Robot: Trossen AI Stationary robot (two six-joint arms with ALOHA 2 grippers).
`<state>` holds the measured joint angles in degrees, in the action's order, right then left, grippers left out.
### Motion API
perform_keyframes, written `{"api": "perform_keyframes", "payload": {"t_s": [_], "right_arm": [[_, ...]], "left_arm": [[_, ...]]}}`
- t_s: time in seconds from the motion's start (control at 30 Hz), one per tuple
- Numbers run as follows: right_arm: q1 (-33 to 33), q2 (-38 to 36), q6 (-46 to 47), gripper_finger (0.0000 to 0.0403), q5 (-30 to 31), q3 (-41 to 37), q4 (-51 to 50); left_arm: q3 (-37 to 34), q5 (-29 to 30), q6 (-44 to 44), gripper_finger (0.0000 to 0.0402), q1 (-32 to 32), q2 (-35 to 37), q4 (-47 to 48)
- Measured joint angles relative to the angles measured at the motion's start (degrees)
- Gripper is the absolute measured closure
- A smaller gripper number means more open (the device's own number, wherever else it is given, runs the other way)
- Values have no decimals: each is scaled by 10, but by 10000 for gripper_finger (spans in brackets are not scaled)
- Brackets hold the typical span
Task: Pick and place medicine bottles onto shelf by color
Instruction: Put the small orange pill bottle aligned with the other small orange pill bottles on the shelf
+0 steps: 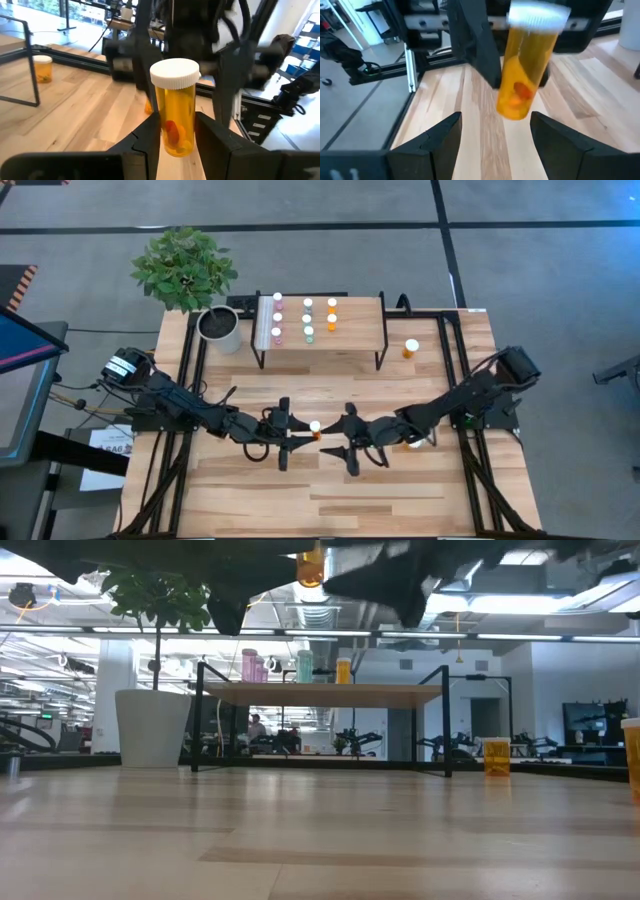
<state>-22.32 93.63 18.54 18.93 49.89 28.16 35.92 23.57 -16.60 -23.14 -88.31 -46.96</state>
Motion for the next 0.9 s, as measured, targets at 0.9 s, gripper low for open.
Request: {"api": "perform_keyframes", "payload": {"t_s": [0.9], "right_arm": [[-14,38,-80,143,60,-96,407]], "left_arm": [[0,-22,-7,306,0,0,-4]]}}
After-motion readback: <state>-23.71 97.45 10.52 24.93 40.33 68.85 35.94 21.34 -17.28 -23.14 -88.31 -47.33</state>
